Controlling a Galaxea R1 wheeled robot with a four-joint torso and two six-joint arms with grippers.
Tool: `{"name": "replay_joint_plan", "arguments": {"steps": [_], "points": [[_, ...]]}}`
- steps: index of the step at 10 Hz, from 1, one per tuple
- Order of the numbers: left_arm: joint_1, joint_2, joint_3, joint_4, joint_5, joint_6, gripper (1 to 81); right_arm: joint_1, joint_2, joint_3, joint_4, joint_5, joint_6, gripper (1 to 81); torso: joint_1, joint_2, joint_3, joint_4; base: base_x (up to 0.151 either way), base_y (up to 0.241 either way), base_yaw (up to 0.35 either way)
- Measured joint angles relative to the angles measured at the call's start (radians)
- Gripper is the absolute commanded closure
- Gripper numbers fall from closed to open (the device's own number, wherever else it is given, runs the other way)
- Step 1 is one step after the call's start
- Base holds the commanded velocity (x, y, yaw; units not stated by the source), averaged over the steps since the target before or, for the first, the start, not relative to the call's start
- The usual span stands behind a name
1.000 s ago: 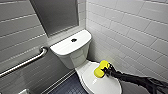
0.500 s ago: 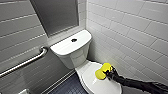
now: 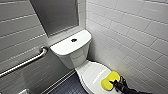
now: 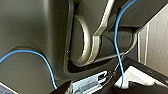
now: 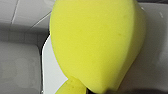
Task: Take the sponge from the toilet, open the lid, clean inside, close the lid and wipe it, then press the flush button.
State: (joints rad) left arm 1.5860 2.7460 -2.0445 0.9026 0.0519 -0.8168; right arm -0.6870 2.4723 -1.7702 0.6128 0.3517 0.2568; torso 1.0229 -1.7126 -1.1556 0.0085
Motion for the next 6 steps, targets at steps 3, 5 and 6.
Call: {"name": "replay_joint_plan", "arguments": {"steps": [3,5,6], "points": [[0.0,0.0,0.001,0.0,0.0,0.0,1.0,-0.15,-0.133,0.172,-0.001,0.158,0.0,81.1,0.0,0.0,0.0,0.0,0.0,0.0,0.0],[0.0,0.003,0.001,0.001,0.0,0.0,1.0,-0.251,-0.2,0.248,-0.013,0.245,0.0,81.1,0.0,0.0,0.0,0.0,0.0,0.0,0.0],[0.0,0.009,0.001,0.002,0.0,0.0,1.0,-0.305,-0.224,0.284,-0.03,0.278,0.0,81.1,0.0,0.0,0.0,0.0,0.0,0.0,0.0]]}}
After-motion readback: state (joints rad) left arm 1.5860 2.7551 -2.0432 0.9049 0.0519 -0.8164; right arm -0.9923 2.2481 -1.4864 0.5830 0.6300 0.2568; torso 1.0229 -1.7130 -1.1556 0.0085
